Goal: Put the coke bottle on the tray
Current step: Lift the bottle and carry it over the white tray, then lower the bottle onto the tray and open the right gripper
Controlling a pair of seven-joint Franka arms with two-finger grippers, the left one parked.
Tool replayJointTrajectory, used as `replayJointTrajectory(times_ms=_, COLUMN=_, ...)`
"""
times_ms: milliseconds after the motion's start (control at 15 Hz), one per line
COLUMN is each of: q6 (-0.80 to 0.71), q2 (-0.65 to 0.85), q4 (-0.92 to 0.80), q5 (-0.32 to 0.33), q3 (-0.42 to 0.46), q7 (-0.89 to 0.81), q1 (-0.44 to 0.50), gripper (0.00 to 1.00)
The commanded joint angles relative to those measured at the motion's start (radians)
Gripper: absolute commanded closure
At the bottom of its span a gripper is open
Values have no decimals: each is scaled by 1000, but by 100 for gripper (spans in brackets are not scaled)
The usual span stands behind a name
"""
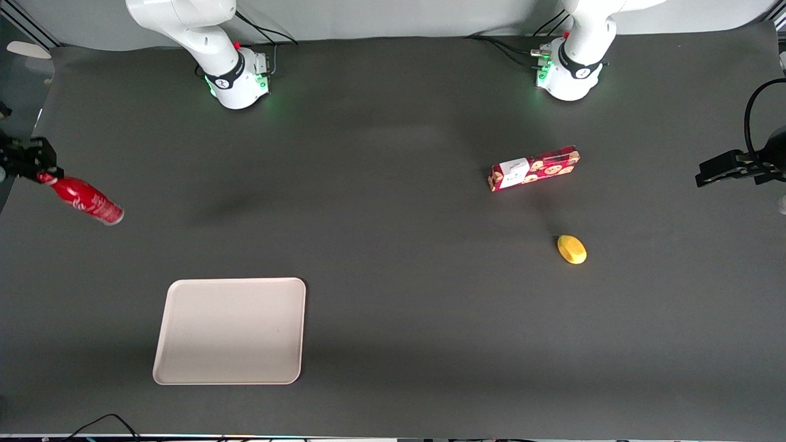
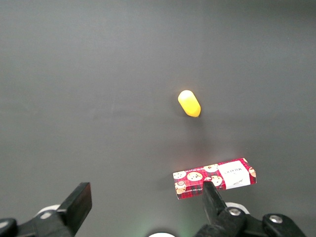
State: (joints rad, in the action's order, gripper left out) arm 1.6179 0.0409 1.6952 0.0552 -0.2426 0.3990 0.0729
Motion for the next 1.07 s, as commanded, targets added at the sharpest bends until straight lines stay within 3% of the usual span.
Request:
replayJointTrajectory(times_ms=0, q6=-70, q2=-246, q4=-316, q5=-34, q3=80, q7=-86, q1=-1, gripper=92)
replayJointTrajectory(times_ms=267, q6=-11, q2=-487, q4=-528, q5=-43, q3=105, q7=-150, q1=19, gripper=92)
replayJointTrajectory(times_ms=533, q6=123, q2=-613, q4=-526, q5=-124, q3=91, q7=-157, q1=2, gripper=92)
replayJointTrajectory(times_ms=1000, q6=209, q2=-753, q4=-497, q5=-146, q3=62, q7=-163, q1=-5, gripper=91)
